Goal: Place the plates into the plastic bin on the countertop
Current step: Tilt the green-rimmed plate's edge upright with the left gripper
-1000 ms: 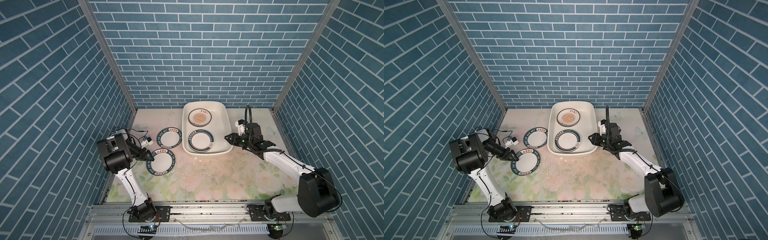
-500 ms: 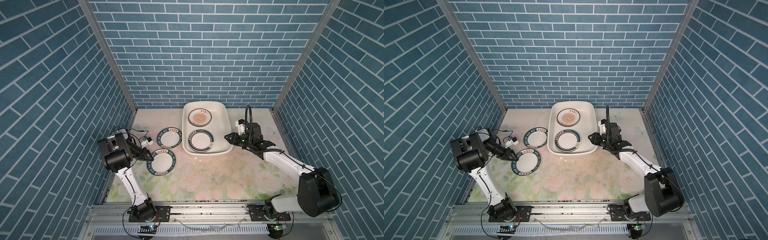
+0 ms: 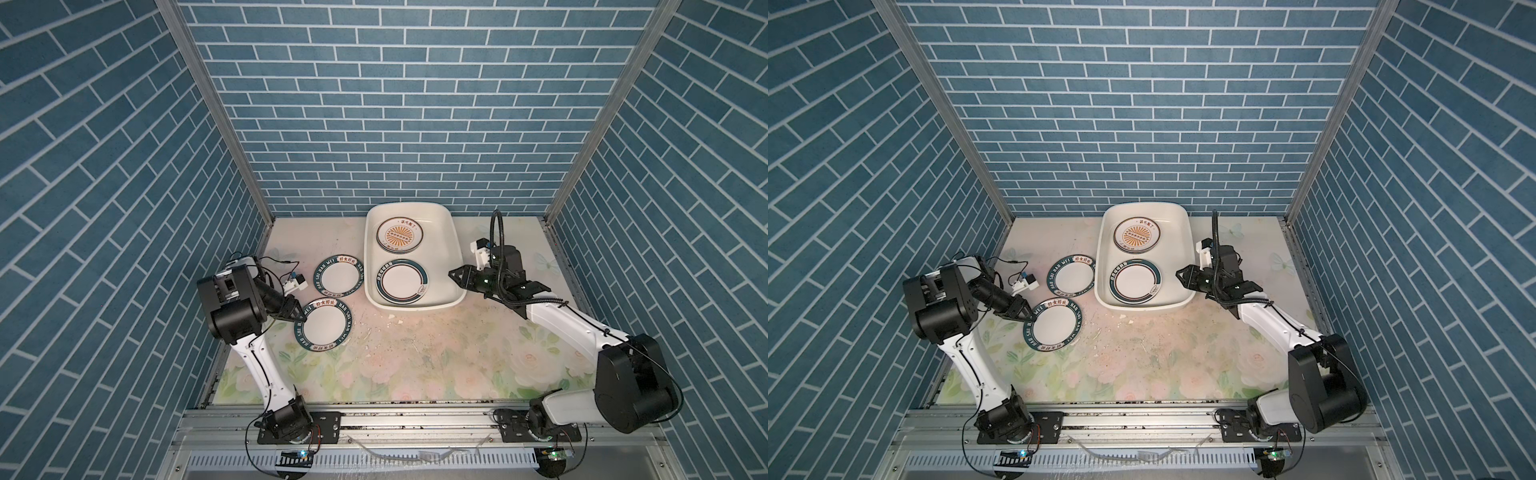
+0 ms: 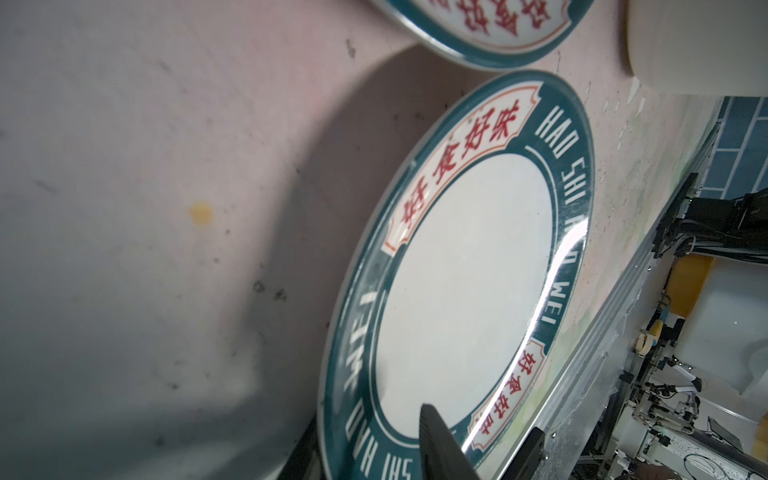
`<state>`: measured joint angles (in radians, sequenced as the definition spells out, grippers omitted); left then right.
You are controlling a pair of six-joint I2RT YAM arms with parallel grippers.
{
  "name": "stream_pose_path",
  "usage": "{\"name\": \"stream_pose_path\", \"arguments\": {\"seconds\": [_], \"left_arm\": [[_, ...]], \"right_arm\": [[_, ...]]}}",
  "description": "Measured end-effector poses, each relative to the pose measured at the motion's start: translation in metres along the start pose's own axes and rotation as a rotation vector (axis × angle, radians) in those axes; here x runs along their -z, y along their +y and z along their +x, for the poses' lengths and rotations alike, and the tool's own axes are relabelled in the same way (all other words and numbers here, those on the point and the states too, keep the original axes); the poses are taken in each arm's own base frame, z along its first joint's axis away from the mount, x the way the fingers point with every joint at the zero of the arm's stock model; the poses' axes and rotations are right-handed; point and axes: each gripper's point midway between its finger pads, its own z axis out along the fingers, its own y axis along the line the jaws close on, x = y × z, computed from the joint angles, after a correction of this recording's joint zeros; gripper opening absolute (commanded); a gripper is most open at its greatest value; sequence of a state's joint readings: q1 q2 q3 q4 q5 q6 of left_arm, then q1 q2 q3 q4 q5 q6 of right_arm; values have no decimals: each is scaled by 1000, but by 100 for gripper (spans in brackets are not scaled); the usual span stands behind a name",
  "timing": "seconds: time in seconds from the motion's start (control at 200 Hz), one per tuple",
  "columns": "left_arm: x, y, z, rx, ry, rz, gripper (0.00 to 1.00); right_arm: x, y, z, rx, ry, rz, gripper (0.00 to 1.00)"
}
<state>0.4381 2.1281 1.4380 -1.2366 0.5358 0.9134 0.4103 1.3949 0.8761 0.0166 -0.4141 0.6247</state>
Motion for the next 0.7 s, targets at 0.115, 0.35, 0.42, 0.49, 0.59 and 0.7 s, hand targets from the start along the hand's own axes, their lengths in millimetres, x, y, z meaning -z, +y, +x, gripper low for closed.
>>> {"name": "stream_pose_path", "arguments": {"seconds": [0.115,0.35,0.42,0.49,0.59,0.7], "left_arm": [[0,1,0,-1,2,-7,32],[0,4,-2,-6,-2,-19,25],[0,4,-3,-6,-4,-19,24],[1,4,-4,-7,-6,-21,24],[2,4,-5,-10,-9,-23,17],[2,3,-6,-9,-14,-17,16]], "right_arm": [[-1,-1,0,-1,2,-1,29],[-3,-2,1,-2,5,-1,29],[-3,-1,1,-5,6,-5,29],[-4,-1,1,-6,7,-7,29],[-4,-1,1,-7,6,-7,29],[-4,-1,1,-8,6,-7,29]]}}
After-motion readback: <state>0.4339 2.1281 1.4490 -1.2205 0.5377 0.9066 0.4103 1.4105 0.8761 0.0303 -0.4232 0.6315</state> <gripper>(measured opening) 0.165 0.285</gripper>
